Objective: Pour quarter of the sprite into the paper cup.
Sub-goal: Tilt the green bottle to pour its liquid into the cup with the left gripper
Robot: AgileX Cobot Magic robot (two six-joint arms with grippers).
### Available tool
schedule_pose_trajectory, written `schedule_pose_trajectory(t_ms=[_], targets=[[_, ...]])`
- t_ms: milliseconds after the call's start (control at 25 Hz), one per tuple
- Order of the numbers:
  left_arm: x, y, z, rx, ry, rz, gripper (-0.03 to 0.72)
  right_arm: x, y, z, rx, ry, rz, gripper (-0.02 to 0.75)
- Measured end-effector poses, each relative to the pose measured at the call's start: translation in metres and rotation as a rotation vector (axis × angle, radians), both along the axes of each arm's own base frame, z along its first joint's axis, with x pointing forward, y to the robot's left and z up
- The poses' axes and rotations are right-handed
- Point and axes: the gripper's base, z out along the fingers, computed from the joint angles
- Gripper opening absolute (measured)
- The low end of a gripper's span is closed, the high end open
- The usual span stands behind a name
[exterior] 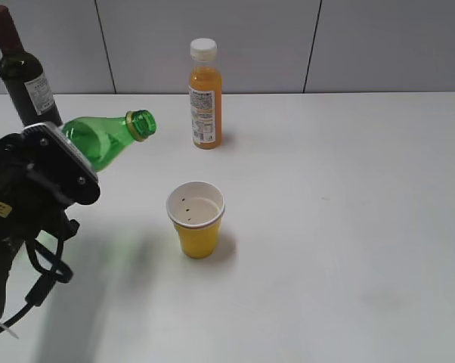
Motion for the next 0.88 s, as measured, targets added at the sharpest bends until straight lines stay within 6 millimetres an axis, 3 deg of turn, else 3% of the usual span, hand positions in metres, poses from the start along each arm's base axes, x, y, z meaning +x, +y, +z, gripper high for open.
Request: schedule_pose_trajectory(t_ms=[880], targets=[[0.004,-0.006,-0.022,0.191,0.075,-0.082,0.451,0.000,0.000,0.000,0.000,0.000,0.000,0.592]])
